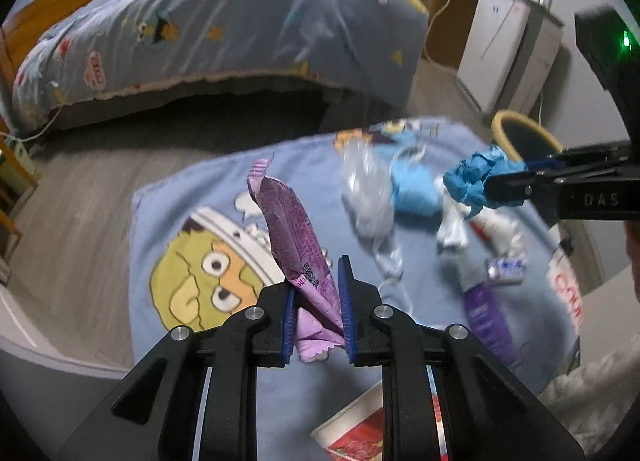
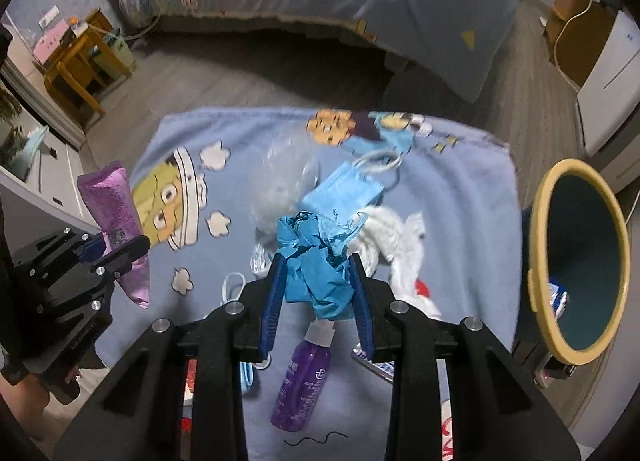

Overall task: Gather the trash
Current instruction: 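Grasp the pink wrapper with the left tool while the right tool grasps the blue cloth, then carry both items over the bin and open both tools to drop them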

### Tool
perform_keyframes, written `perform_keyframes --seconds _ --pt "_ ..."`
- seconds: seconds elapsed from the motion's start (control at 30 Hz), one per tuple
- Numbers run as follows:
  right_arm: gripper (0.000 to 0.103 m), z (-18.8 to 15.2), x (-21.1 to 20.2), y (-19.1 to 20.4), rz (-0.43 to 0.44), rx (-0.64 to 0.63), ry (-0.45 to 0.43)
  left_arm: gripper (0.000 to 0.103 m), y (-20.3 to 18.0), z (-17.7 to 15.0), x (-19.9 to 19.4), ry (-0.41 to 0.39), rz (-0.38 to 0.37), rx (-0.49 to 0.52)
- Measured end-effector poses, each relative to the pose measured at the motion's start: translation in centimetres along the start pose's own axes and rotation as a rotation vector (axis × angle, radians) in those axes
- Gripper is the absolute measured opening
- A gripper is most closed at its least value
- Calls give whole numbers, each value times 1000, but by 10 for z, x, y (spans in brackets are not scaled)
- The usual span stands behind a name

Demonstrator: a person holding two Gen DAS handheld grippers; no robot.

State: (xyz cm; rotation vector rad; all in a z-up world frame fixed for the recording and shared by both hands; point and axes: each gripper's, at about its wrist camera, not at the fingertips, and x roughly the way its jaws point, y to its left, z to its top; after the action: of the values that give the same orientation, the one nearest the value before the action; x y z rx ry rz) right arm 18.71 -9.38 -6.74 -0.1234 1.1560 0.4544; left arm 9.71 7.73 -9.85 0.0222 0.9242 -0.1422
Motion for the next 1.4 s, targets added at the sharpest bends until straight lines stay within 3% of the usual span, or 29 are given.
perform_keyframes --seconds 0.47,1.03,1.4 --pt "31 0 -61 -45 -49 67 -169 20 -32 33 -45 -118 -15 47" --pt "31 -7 -78 -124 -146 120 -210 20 -90 51 -11 -73 -39 120" --pt "31 -23 -104 -224 -215 224 -218 20 -147 65 6 -66 -96 197"
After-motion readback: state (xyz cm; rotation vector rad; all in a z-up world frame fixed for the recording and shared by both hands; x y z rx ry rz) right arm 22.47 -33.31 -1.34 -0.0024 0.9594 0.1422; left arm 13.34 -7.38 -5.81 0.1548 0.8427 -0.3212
